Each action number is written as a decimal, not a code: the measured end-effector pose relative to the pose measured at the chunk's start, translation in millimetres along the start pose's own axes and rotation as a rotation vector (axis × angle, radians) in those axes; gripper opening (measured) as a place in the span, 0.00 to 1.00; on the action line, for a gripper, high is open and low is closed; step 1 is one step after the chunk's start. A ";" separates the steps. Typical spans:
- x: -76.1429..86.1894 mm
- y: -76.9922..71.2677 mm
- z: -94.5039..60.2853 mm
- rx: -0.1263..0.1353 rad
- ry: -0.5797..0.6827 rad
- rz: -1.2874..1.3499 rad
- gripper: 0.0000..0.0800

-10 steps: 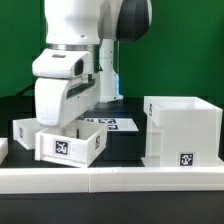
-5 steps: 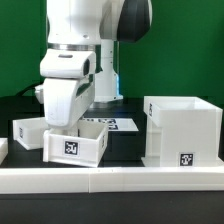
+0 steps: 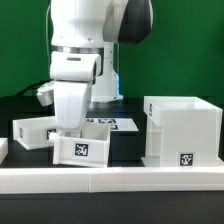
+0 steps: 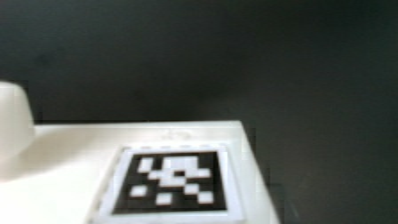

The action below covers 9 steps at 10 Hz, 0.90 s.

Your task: Assemble drawer

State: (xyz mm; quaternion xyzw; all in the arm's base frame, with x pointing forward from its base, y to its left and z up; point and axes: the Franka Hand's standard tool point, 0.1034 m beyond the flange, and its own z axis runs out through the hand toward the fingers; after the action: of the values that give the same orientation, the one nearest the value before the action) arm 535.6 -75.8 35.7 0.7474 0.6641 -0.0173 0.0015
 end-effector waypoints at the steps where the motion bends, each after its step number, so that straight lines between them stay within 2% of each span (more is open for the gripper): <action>1: -0.5 0.4 0.1 -0.004 0.000 0.001 0.05; 2: -0.6 1.3 0.6 -0.022 -0.001 0.001 0.05; 3: -0.4 0.1 1.5 -0.017 -0.001 0.003 0.05; 5: 13.4 -2.3 7.5 -0.009 0.005 -0.015 0.05; 6: 19.5 0.4 8.3 -0.027 0.003 -0.039 0.05; 9: 19.4 -0.4 10.1 -0.024 0.004 -0.037 0.05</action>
Offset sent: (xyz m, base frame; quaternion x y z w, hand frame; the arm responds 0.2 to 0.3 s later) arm -0.0006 0.0295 -0.0107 -0.0056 0.0236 -0.0057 0.9997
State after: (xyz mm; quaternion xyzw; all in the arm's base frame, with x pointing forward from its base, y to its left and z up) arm 537.2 -56.8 25.0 0.7348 0.6782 -0.0080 0.0090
